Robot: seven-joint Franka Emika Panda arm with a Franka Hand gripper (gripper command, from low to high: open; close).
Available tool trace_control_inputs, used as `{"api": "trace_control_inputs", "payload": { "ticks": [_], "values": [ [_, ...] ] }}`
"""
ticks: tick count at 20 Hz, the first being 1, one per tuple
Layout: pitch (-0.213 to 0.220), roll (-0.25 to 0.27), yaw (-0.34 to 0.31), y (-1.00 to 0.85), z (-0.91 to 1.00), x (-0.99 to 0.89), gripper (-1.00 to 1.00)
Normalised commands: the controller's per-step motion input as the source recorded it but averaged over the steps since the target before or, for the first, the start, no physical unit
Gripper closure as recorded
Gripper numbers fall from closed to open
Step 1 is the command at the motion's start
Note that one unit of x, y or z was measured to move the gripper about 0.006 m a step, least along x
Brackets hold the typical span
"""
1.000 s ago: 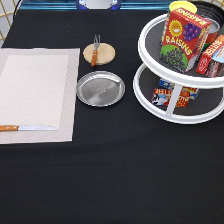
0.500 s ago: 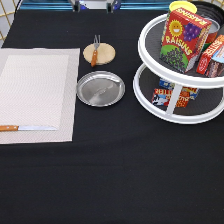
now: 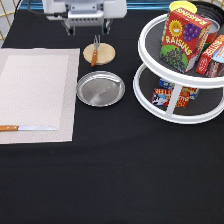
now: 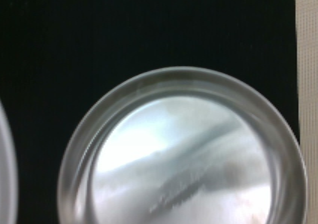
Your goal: Arrange plate and fork
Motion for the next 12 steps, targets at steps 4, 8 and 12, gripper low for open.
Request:
{"api": "trace_control_inputs", "payload": {
  "ticks": [4,8,12],
  "values": [
    [-0.017,0.000,0.000,0.01,-0.54,0.45,-1.00],
    [-0.018,-0.005,-0.014,0.15,-0.60,0.27,-1.00],
    [-0.014,-0.003,-0.015,0.28,-0.58,0.07,-1.00]
  ]
}}
